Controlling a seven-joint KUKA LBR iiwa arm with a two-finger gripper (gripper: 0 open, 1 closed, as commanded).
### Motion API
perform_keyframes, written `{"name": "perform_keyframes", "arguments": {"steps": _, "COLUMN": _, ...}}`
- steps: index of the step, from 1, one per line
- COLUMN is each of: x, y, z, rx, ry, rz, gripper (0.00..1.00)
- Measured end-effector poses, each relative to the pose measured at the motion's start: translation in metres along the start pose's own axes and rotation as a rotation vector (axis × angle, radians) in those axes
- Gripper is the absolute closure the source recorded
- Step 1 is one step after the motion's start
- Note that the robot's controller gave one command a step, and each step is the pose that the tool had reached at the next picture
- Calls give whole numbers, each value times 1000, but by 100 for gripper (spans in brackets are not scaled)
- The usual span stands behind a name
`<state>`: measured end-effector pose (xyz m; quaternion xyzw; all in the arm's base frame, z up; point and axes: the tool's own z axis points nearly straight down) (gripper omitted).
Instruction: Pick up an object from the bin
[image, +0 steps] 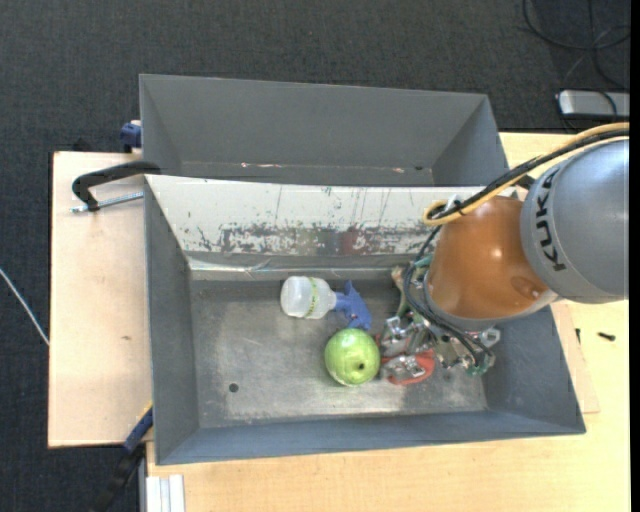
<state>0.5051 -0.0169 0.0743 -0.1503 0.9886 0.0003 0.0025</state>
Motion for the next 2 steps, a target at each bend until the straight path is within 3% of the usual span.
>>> {"name": "perform_keyframes", "arguments": {"steps": 1, "x": 0, "y": 0, "z": 0, "rx": 0, "ry": 0, "rz": 0, "gripper": 100}}
{"name": "perform_keyframes", "arguments": {"steps": 2, "x": -22, "y": 3, "z": -152, "rx": 2, "ry": -6, "rz": 42, "gripper": 100}}
